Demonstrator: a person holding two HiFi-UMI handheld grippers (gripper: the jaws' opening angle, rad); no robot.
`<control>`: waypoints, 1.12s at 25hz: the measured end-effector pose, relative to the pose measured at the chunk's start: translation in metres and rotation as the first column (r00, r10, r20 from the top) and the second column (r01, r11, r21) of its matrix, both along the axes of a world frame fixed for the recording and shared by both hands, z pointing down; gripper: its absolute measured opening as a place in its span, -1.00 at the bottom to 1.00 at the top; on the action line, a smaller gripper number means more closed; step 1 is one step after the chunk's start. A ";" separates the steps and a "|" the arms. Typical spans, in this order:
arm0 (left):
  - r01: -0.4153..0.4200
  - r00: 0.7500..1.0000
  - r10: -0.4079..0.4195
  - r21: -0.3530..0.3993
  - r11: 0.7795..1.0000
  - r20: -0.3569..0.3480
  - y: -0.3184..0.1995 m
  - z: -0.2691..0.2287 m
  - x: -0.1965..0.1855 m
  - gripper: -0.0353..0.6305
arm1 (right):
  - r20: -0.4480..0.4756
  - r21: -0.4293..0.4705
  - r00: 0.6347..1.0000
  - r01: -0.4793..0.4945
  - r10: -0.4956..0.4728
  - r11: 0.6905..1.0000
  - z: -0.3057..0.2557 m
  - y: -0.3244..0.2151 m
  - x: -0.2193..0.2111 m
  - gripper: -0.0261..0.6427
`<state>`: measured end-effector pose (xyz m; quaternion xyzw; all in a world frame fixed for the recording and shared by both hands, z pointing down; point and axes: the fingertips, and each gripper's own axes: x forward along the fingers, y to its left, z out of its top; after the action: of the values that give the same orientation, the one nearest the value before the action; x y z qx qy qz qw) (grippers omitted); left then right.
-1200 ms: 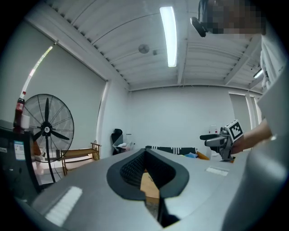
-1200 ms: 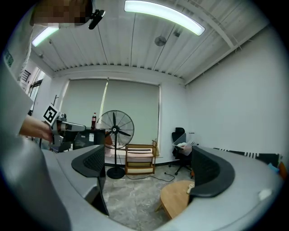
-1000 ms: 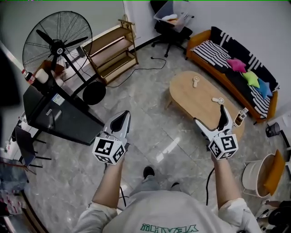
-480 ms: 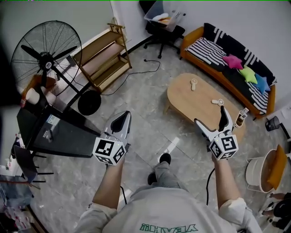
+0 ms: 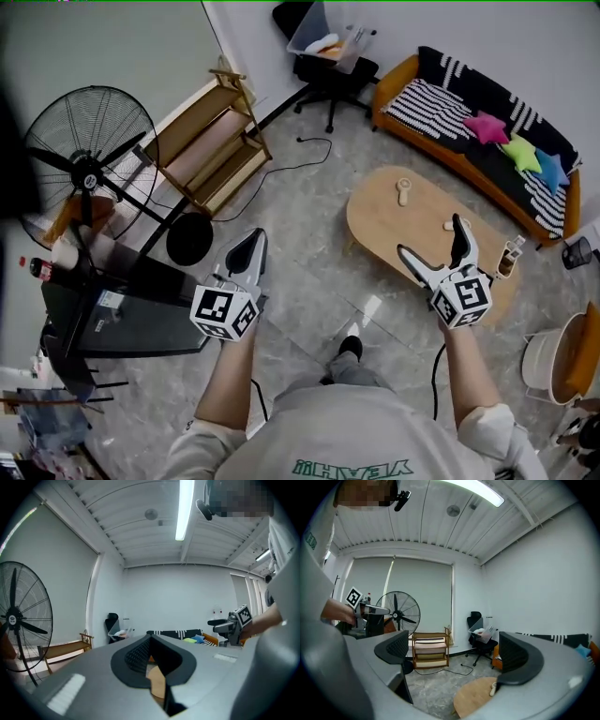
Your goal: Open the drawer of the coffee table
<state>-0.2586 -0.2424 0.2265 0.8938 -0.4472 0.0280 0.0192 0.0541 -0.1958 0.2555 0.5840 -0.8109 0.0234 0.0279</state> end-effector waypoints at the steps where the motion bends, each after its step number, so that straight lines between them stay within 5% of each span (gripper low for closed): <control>1: -0.005 1.000 0.005 0.000 1.000 0.000 -0.009 0.000 0.006 -0.90 | -0.001 -0.004 1.000 0.000 0.000 1.000 0.002 -0.007 0.003 0.84; 7: -0.066 0.998 0.066 -0.012 0.998 0.011 -0.053 0.001 0.042 -0.90 | -0.008 -0.035 1.000 -0.023 0.022 0.999 0.008 -0.024 0.021 0.84; 15: -0.240 0.971 0.240 -0.025 0.971 0.003 -0.111 0.011 0.095 -0.90 | -0.023 -0.059 0.984 -0.175 0.174 0.983 0.016 -0.021 0.045 0.84; 28: -0.554 0.832 0.554 -0.064 0.830 -0.022 -0.192 0.033 0.140 -0.90 | -0.017 -0.090 0.846 -0.531 0.532 0.842 0.029 -0.012 0.042 0.84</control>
<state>-0.1181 -0.4339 0.2593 0.9838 -0.1682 0.0461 0.0410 0.0962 -0.2076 0.2846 0.7838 -0.6156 0.0696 0.0436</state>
